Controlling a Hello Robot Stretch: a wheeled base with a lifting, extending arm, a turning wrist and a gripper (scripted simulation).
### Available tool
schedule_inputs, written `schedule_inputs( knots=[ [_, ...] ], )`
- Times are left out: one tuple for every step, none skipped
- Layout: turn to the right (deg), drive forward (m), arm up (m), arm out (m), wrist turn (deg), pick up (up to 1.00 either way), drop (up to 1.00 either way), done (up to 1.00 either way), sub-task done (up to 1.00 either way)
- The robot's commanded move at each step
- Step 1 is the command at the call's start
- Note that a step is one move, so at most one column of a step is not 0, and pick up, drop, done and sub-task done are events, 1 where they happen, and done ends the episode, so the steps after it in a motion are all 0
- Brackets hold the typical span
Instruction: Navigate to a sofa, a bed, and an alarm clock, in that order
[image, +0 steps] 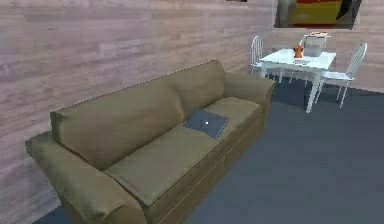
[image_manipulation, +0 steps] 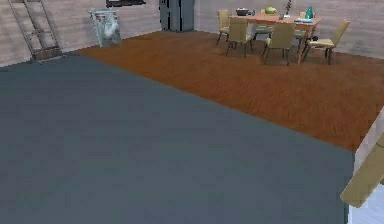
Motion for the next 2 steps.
schedule_inputs(
  knots=[
    [0.0,0.0,0.0,0.0,0.0,0.0,0.0,0.0,1.0],
    [45.0,0.0,0.0,0.0,0.0,0.0,0.0,0.0,0.0]
  ],
)
